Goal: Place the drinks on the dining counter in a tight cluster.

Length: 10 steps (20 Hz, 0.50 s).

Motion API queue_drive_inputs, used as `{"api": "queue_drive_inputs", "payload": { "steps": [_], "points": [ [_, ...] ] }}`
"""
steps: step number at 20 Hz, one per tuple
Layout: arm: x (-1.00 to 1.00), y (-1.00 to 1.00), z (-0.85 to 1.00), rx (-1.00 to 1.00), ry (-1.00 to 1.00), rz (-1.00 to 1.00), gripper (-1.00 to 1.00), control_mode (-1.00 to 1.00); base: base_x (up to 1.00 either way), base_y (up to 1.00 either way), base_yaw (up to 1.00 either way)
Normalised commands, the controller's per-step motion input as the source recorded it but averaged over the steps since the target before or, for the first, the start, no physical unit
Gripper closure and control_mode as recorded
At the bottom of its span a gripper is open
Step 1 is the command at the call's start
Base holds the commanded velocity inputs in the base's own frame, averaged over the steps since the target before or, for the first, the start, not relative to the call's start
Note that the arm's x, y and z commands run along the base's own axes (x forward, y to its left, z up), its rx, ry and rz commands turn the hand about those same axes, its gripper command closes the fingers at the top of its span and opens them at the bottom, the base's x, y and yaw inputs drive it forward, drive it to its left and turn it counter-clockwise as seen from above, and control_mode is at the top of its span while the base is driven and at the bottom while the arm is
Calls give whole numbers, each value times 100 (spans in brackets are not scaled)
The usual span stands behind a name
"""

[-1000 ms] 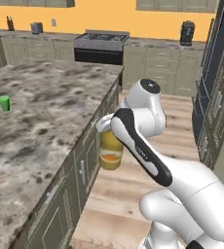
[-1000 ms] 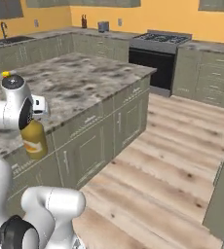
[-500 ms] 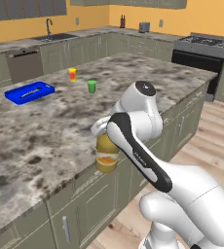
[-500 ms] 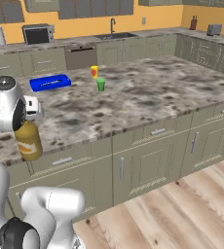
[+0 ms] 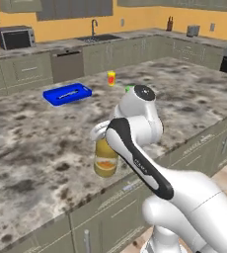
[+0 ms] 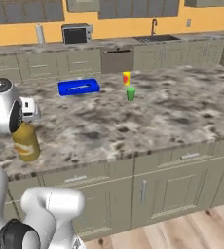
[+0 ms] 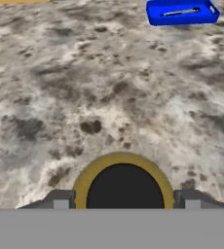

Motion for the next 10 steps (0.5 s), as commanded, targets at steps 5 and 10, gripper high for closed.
{"api": "queue_drive_inputs", "payload": {
  "steps": [5, 10],
  "points": [
    [0, 0, 0, 0, 0, 0, 100, 100, 27, 11, 68],
    [0, 0, 0, 0, 0, 0, 100, 100, 60, -5, 49]
  ]
}}
